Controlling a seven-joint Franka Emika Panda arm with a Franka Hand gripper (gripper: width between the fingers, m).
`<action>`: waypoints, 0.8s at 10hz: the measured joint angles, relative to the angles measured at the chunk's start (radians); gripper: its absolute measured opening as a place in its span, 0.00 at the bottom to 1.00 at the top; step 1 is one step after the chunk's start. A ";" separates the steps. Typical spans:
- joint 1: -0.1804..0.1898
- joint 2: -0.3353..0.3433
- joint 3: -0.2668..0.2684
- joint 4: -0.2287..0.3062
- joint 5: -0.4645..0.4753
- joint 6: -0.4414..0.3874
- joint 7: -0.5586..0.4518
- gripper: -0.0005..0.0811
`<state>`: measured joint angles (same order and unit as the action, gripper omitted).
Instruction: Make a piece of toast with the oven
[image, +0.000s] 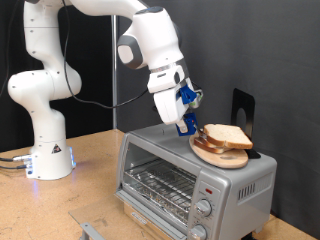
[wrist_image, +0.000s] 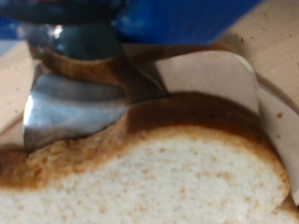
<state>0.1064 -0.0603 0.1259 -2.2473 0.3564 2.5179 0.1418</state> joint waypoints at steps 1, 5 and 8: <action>0.002 -0.013 0.000 -0.017 0.048 0.024 -0.054 0.53; 0.003 -0.125 -0.009 -0.101 0.219 0.047 -0.204 0.53; 0.003 -0.180 -0.019 -0.143 0.242 0.026 -0.233 0.53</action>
<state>0.1092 -0.2408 0.1065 -2.3900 0.5988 2.5438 -0.0913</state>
